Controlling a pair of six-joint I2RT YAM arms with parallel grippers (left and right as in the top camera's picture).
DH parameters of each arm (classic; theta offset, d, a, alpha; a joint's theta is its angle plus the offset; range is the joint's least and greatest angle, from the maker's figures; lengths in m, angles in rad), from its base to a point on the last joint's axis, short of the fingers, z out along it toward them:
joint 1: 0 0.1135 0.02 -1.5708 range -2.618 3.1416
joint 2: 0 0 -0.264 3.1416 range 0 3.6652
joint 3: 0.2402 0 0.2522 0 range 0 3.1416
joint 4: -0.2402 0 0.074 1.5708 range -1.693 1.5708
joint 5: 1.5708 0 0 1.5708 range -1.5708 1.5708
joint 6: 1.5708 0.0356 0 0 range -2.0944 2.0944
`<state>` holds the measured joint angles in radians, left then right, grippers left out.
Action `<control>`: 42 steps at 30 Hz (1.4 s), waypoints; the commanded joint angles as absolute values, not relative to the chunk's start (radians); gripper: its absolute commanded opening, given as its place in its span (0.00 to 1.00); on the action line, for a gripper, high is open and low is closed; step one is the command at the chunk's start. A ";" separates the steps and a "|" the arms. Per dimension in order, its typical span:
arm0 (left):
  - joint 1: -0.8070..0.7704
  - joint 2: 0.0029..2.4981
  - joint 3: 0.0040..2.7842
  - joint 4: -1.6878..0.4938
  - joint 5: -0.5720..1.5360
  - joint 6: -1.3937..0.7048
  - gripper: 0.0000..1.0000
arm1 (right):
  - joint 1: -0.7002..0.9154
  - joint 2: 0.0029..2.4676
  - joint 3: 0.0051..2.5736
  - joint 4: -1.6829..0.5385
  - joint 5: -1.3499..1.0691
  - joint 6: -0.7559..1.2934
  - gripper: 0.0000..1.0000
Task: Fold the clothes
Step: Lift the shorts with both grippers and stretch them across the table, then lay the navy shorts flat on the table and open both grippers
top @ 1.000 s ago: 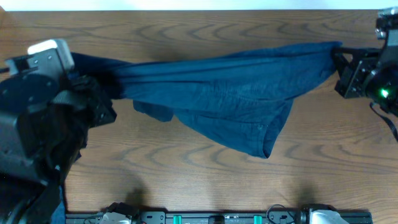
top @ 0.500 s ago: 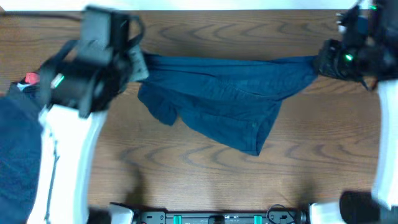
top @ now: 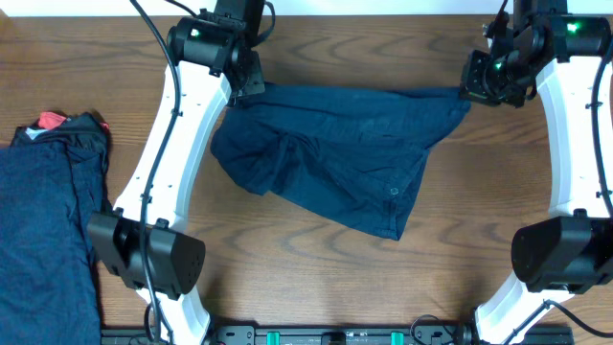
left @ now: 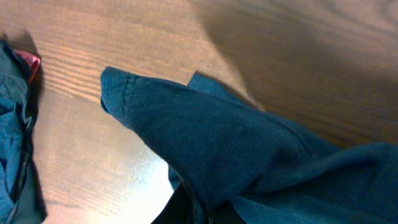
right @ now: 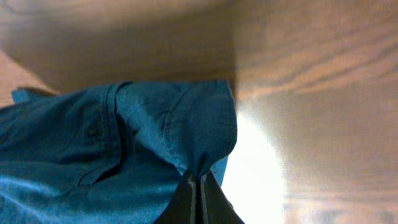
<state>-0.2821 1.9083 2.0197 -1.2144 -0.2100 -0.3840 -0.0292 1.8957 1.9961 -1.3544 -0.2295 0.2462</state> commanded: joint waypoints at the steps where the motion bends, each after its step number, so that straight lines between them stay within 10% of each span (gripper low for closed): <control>1: -0.273 1.861 2.027 -1.189 -0.245 -0.358 0.06 | -0.039 1.889 2.002 -1.319 -0.210 0.254 0.01; 24: -0.152 1.702 2.104 -0.815 -0.328 -0.236 0.06 | -0.086 1.889 2.390 -1.050 -0.252 0.175 0.01; 42: -0.147 1.734 2.103 -1.515 0.016 -0.236 0.08 | 0.012 2.056 2.372 -1.665 -0.270 0.140 0.01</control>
<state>-0.1635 1.7267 2.0975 -1.4708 -0.0059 -0.2489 -0.0113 2.0315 2.3745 -1.6485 -0.3161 0.1616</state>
